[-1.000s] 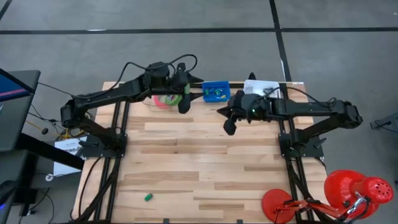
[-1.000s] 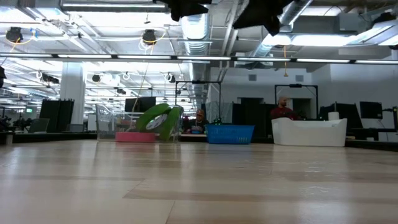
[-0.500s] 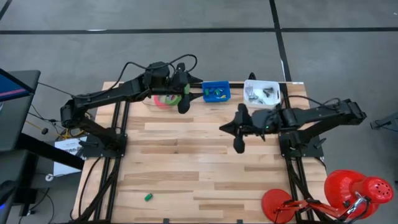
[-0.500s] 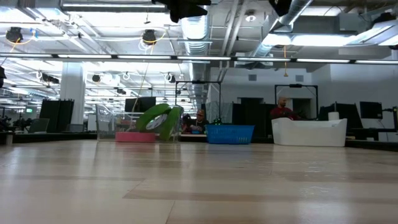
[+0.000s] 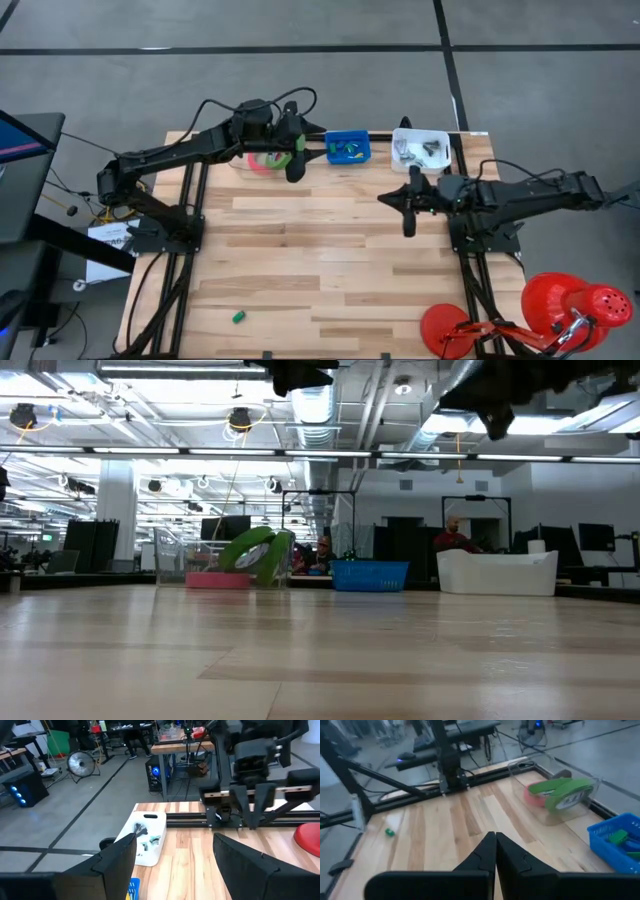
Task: Pick and place Stapler, Stapler remover, tape
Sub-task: Put the green stapler into the blue bin
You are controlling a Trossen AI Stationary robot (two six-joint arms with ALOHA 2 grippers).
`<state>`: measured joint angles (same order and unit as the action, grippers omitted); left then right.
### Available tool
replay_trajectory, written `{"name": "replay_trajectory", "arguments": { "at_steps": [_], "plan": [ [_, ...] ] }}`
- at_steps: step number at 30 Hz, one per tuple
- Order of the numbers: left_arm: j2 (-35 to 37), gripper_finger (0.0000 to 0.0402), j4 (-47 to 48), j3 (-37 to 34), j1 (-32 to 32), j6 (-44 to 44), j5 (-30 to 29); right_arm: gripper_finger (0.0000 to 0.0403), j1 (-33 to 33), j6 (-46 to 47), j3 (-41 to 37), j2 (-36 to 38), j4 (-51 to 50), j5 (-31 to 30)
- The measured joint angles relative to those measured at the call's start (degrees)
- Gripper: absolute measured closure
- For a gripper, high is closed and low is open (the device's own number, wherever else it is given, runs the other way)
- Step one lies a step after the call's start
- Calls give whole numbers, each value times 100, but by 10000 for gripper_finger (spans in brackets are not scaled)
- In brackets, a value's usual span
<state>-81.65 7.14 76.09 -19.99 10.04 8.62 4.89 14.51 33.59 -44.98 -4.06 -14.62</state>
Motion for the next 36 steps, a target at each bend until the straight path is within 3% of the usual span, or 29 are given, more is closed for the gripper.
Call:
{"name": "replay_trajectory", "arguments": {
  "at_steps": [18,31,36],
  "plan": [
    [0,149,-31,0,0,13,-1,403,-616,-548,-1817,2154,420,1038],
    [0,149,-31,0,0,13,-153,403,-616,-610,-2640,3100,460,1047],
    [0,149,-31,0,-2,13,-259,403,-616,-563,-2881,3546,454,1325]
  ]
}}
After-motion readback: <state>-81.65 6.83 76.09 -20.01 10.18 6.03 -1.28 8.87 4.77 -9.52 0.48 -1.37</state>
